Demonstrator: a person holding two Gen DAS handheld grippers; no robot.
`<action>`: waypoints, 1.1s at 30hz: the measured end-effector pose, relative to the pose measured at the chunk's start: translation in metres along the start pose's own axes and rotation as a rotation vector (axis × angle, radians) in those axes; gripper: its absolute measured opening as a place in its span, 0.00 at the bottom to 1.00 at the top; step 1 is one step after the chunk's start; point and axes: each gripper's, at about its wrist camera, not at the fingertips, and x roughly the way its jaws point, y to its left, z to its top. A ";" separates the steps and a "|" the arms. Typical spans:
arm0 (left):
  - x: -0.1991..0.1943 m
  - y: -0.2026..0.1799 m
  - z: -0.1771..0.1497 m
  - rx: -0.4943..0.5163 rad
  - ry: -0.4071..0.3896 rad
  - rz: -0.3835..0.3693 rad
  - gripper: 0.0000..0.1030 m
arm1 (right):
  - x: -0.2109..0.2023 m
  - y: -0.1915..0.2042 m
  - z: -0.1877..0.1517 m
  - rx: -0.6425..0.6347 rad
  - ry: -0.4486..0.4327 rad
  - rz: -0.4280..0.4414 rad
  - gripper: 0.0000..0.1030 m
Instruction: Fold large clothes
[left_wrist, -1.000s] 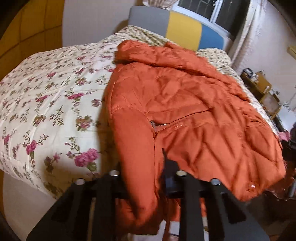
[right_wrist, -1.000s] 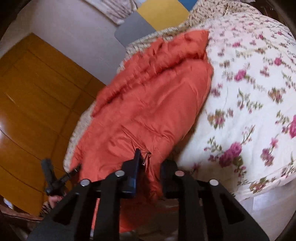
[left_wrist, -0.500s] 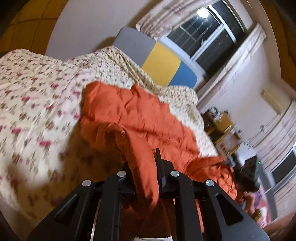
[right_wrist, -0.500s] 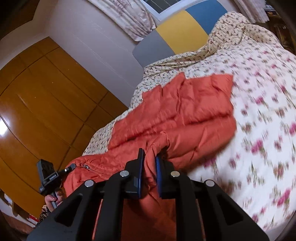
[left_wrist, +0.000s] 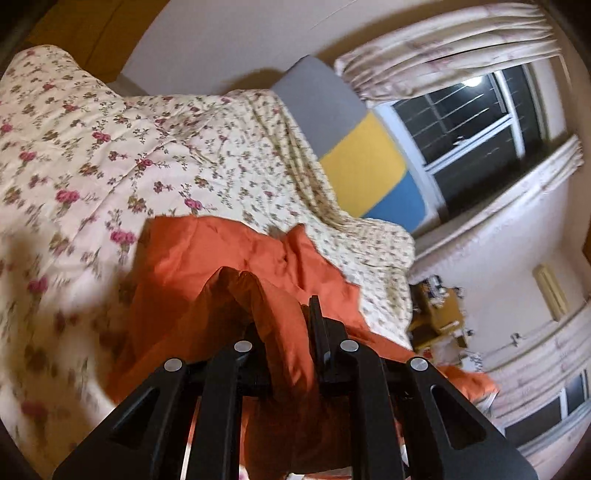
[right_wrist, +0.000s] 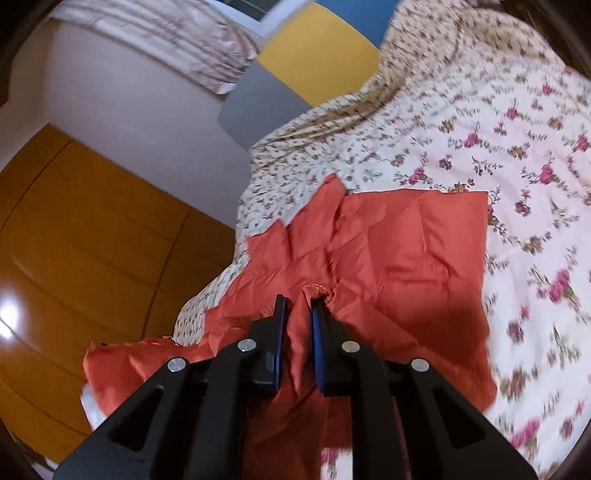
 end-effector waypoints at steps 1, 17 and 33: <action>0.009 0.002 0.004 0.005 0.004 0.017 0.14 | 0.011 -0.009 0.009 0.028 0.015 -0.007 0.13; 0.090 0.049 0.029 -0.092 0.055 0.082 0.33 | 0.031 -0.086 0.054 0.194 -0.198 -0.028 0.72; 0.023 0.064 -0.011 0.046 -0.153 0.233 0.97 | 0.005 -0.030 -0.014 -0.227 -0.178 -0.284 0.97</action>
